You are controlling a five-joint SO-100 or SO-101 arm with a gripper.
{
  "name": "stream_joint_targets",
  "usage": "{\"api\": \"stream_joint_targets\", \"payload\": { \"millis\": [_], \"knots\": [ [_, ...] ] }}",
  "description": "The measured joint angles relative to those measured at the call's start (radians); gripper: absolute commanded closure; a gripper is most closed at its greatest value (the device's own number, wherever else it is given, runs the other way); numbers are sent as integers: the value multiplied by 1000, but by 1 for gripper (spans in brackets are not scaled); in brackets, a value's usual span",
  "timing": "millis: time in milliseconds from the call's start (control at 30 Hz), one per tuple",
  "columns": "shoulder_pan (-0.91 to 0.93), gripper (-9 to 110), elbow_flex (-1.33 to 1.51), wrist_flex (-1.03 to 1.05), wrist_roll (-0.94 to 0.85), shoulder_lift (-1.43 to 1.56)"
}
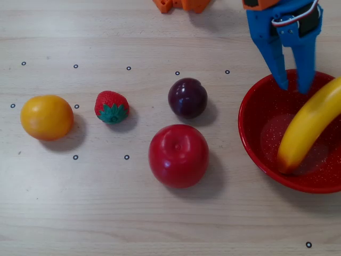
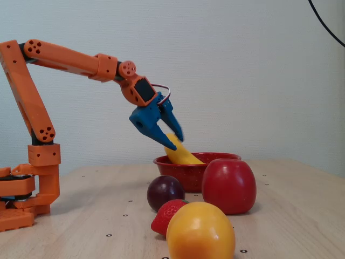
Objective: Put the banana in the red bowl.
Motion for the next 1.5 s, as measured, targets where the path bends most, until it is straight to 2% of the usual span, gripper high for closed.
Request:
{"api": "stream_joint_targets", "payload": {
  "millis": [267,467,567,767,1233,1500],
  "knots": [
    [-147,101,-104,179,-138,77],
    [-308,101,-98,236,-199,207],
    [-393,101,29,218,-195,311],
    [-512,101,359,35,-176,502],
    [-528,101,960,-219,-175,976],
    [-532,101,1132,-255,-173,1210]
  ]
}}
